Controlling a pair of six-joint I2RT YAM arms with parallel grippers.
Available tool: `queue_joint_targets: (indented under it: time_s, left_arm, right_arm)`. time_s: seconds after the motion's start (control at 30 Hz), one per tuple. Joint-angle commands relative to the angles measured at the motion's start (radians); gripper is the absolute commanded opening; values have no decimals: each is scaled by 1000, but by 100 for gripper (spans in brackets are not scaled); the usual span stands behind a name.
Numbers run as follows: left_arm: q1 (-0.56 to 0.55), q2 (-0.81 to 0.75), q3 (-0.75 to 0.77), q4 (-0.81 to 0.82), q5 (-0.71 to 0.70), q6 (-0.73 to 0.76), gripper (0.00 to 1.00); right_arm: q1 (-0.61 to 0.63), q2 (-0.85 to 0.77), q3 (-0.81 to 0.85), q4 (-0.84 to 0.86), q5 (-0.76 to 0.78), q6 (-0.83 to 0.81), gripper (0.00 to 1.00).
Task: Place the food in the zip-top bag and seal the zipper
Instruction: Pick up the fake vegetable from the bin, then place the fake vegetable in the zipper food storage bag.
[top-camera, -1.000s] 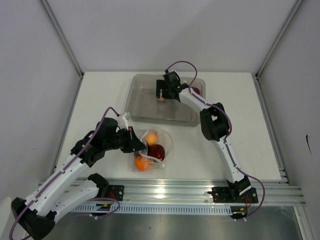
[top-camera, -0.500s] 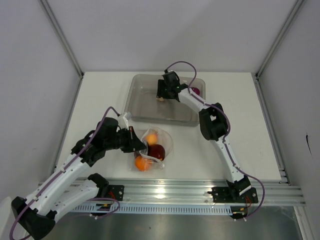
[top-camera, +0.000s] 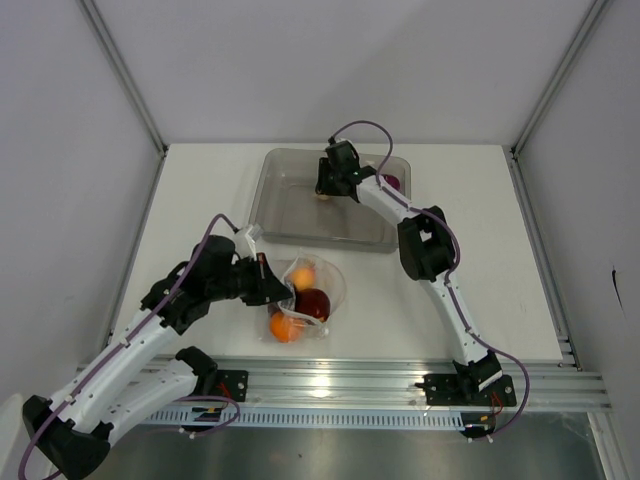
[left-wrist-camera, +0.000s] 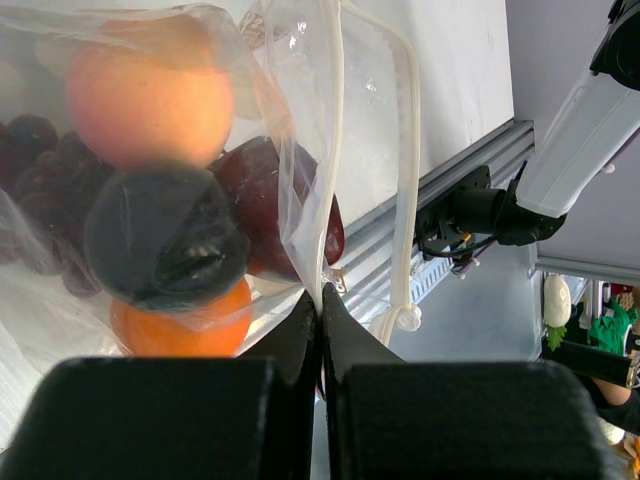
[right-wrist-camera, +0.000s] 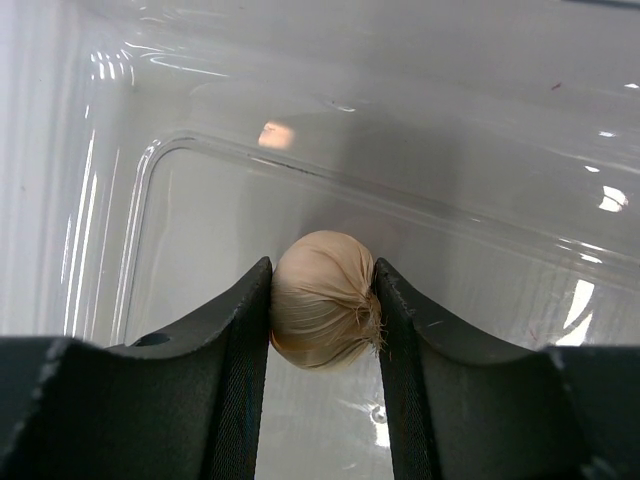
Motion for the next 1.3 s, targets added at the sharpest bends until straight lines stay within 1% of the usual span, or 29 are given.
queue_joint_targets:
  time_s: [0.0, 0.07, 0.17, 0.2, 0.27, 0.3, 0.37, 0.4, 0.43, 0.47, 0.5, 0.53, 0.6, 0.63, 0.7, 0.73, 0.77, 0.8, 0.83, 0.93, 0.97, 1.0, 1.1, 1.17, 1.2, 1.27]
  left_arm:
    - [8, -18, 3, -3, -4, 3, 1]
    - [8, -17, 6, 2, -2, 1, 1]
    - [7, -14, 9, 6, 6, -3, 1]
    - [7, -12, 9, 14, 10, -5, 1]
    - [8, -9, 6, 19, 12, -6, 1]
    - [7, -8, 4, 20, 12, -8, 1]
    - [8, -1, 6, 34, 16, -9, 1]
    - [8, 2, 6, 42, 21, -12, 1]
    - [7, 5, 3, 46, 25, -14, 1]
    - [7, 6, 1, 51, 29, -15, 1]
    - [7, 8, 3, 56, 32, -17, 1]
    - [8, 9, 3, 59, 35, -17, 1]
    - [8, 9, 4, 60, 36, -15, 1]
    - [8, 9, 6, 59, 35, -15, 0]
    - [8, 9, 9, 57, 35, -12, 1]
    - [10, 9, 6, 56, 38, -11, 1]
    - [8, 8, 7, 54, 35, -9, 0]
    - [11, 6, 7, 54, 35, -9, 1]
    - [11, 6, 6, 54, 36, -9, 1]
    - [10, 0, 4, 57, 39, -9, 1]
    - [10, 0, 4, 56, 39, -9, 1]
    - [11, -3, 6, 53, 38, -9, 1]
    - [11, -3, 4, 53, 36, -8, 0]
    - [11, -1, 9, 53, 36, -9, 0]
    - [13, 0, 9, 53, 36, -9, 0]
    - [11, 2, 12, 56, 38, -12, 1]
  right_arm:
    - [-7, -40, 43, -8, -7, -9, 18]
    - [-10, -81, 35, -17, -7, -16, 16]
    - [-12, -144, -19, -30, -2, -24, 16]
    - [-13, -201, -74, -25, -2, -27, 16]
    - [-13, -262, -134, -24, -10, -36, 16]
    - [-13, -325, -164, -28, -19, -38, 15]
    - [-13, -399, -273, -28, -19, -42, 13]
    - [-12, -478, -318, -12, -19, -47, 13]
    - [-12, -521, -408, -2, -39, -50, 13]
    - [-12, -563, -451, 4, -47, -53, 13]
    - [-10, -642, -491, 12, -53, -62, 13]
    - [-8, -680, -557, 6, -53, -79, 11]
    - [-4, -753, -615, -24, -45, -93, 11]
    - [4, -825, -646, -33, -45, -96, 11]
    - [16, -900, -749, -42, -47, -104, 11]
    - [36, -981, -786, -41, -56, -108, 11]
    - [48, -1022, -853, -44, -61, -115, 11]
    - [60, -1060, -884, -47, -62, -118, 11]
    - [88, -1136, -914, -50, -67, -121, 11]
    - [139, -1243, -1020, -60, -84, -110, 10]
    - [175, -1302, -1040, -62, -88, -102, 10]
    - [197, -1327, -1075, -65, -96, -87, 10]
    - [286, -1388, -1109, -74, -101, -49, 10]
    - [330, -1404, -1125, -70, -102, -29, 10]
    - [373, -1405, -1125, -65, -102, -23, 11]
    - [407, -1396, -1129, -53, -88, -7, 12]
